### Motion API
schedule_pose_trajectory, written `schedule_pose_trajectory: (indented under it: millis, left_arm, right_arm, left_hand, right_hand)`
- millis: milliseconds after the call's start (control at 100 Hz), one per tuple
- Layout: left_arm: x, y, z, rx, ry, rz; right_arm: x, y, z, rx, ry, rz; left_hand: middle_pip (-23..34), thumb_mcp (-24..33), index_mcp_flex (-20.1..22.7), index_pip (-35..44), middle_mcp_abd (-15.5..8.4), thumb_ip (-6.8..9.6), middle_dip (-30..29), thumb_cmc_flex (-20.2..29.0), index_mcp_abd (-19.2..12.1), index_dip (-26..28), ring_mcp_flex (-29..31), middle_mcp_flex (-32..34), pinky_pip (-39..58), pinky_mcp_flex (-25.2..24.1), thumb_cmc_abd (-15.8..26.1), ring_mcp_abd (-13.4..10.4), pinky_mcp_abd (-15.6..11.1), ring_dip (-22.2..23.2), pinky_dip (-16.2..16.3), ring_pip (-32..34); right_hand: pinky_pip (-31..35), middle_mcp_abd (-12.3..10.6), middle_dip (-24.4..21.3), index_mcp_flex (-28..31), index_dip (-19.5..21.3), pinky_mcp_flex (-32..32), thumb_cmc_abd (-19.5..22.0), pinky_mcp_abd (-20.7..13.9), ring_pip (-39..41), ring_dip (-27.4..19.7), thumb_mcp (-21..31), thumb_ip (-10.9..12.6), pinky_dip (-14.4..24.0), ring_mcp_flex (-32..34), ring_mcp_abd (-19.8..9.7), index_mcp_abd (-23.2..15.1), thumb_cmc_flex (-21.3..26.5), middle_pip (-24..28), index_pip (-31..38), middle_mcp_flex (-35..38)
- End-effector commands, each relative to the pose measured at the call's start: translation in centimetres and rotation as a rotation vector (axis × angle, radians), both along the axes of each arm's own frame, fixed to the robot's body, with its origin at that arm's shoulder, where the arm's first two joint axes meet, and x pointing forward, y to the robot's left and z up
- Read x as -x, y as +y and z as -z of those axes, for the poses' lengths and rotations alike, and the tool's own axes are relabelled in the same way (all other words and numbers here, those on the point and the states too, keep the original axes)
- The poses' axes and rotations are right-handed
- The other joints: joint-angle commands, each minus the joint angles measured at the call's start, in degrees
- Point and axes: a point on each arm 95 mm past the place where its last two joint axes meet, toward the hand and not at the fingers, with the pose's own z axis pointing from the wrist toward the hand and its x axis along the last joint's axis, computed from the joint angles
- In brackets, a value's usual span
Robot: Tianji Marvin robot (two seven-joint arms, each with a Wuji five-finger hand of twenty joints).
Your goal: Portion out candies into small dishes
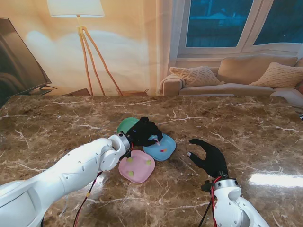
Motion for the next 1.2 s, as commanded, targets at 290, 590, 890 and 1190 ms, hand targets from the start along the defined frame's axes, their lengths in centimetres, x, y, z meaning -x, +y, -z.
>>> schedule_pose_trajectory:
  millis: [290,590,890,1190]
  left_arm:
    - [0.3,0.2,-0.5,0.021,-0.019,0.003]
    - [2.9,1.7,-3.4,0.155,-0.022,-0.149]
    - [7.7,5.3,-5.0,0.294,0.008,-0.331]
    - [14.1,8.9,-4.5,0.434,0.062,-0.459]
  right_arm:
    - [0.4,0.1,0.4,-0.001,0.025,-0.002]
    - [0.5,0.0,-0.4,0.018,0.008,-0.014]
    - [0.3,0.1,-1.0,0.049,0.001,-0.045]
    - [-0.1,1.1,-1.9,0.074,-0.017,-0.106]
  left_hand:
    - [-4.50,2.12,-1.58,-13.60,-1.06,2.04,-12.49,-8.71,5.04,-9.25,-1.47,-5.46,-2.63,-0.95,1.94,-0.86,-0.09,-2.16,-0.47,-2.98]
    - [-11.38,-2.04,-2.93,-17.84,-1.05,4.50,-23.32,-10.90,5.92,-12.80,-1.28,-7.07,-4.75,-0.73,5.35,-2.68,-0.41,-8.91,-1.56,-8.87]
    - [-16.18,-8.12,-4.63,-24.26,-0.24,6.99,-30.17,-13.52,8.04,-16.44,-4.43,-10.62,-8.05,0.02,7.17,-3.55,-2.00,-15.32,-4.73,-12.99]
    - [-17.29,-18.32,-4.83,-28.64,2.10,8.28,-34.52,-16.24,10.03,-19.65,-3.21,-11.63,-2.95,4.31,8.93,-2.14,-5.16,-18.73,-12.12,-12.51]
  right_hand:
    - [-0.54,-0.40,0.55,-0.68,-0.06,-0.13,0.85,-0.44,-0.06,0.75,1.24,0.95,1.19,-0.75,1.09,-1.50,-1.70,0.01,-0.43,0.24]
    - [-0.47,-0.49,0.53,-0.66,-0.07,-0.04,0.89,-0.46,-0.03,0.74,1.25,0.94,1.18,-0.67,1.11,-1.52,-1.69,0.01,-0.43,0.25]
    - [-0.43,-0.49,0.46,-0.68,-0.09,0.03,0.83,-0.51,-0.05,0.71,1.12,0.91,1.15,-0.64,1.05,-1.62,-1.81,-0.09,-0.45,0.03]
    - [-0.70,-0.53,-0.03,-0.70,-0.12,0.24,0.80,-0.90,-0.41,0.39,0.37,0.84,0.83,-0.68,0.58,-1.54,-2.17,-0.68,-0.52,-0.80]
